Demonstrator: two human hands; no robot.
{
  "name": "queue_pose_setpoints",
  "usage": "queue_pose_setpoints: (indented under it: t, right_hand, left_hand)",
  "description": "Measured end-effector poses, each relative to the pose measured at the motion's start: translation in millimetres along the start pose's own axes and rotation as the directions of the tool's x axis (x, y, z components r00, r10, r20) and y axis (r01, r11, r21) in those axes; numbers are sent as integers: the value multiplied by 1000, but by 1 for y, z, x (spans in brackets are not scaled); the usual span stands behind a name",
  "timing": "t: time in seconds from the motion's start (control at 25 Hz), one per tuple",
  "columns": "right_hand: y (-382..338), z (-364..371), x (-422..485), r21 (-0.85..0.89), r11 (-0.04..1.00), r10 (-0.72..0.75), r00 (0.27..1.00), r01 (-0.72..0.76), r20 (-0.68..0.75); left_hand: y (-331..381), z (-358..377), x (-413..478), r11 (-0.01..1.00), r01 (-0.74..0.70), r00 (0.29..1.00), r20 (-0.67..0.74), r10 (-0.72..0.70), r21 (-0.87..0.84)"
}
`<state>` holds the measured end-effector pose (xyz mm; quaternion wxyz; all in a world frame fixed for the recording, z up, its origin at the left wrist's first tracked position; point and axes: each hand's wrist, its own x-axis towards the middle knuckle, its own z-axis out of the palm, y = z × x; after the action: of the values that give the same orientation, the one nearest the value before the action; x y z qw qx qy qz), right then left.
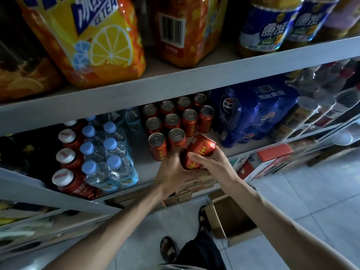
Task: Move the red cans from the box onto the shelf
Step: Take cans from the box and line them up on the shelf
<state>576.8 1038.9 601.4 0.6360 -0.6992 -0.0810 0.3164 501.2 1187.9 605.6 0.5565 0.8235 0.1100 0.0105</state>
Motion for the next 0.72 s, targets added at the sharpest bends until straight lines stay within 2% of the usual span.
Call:
queue_pose_setpoints:
  t: [0.12,0.16,0.2,0.28,0.32,0.4,0.48,0.6,0.72]
  right_hand:
    - [2,-3,6,-84,996,0,998,-6,-66]
    - [4,-9,12,-134,991,-15,995,2,-97]
    - [7,-15,22,-194,981,-37,990,10,-134]
    - [13,-27,44,-291,956,-79,978,20,-194]
    - [14,-31,55,-329,944,-102,974,31,-200]
    - [19,-35,78,-369,926,-146,976,77,-163]
    - [27,-36,97,-378,917,-180,978,129,-102]
    - [38,-35,113,-415,898,-185,981,147,-53]
    - [45,-35,123,-359,922,-167,986,145,-30]
  left_hand:
    - [-13,11,3,993,-50,999,25,47,111]
    - [-20,9,6,974,-48,997,69,33,222]
    - [-30,4,9,913,-42,993,116,-6,406]
    - [-48,-4,11,640,-39,987,128,-93,767]
    - [-55,-7,10,514,-31,990,98,-104,857]
    - [-64,-10,9,374,-15,993,59,-106,927]
    - [-70,-9,9,306,-34,990,73,-119,951]
    - [-75,-6,11,303,-45,991,82,-110,952]
    - [-75,-4,11,261,-61,995,78,-55,963]
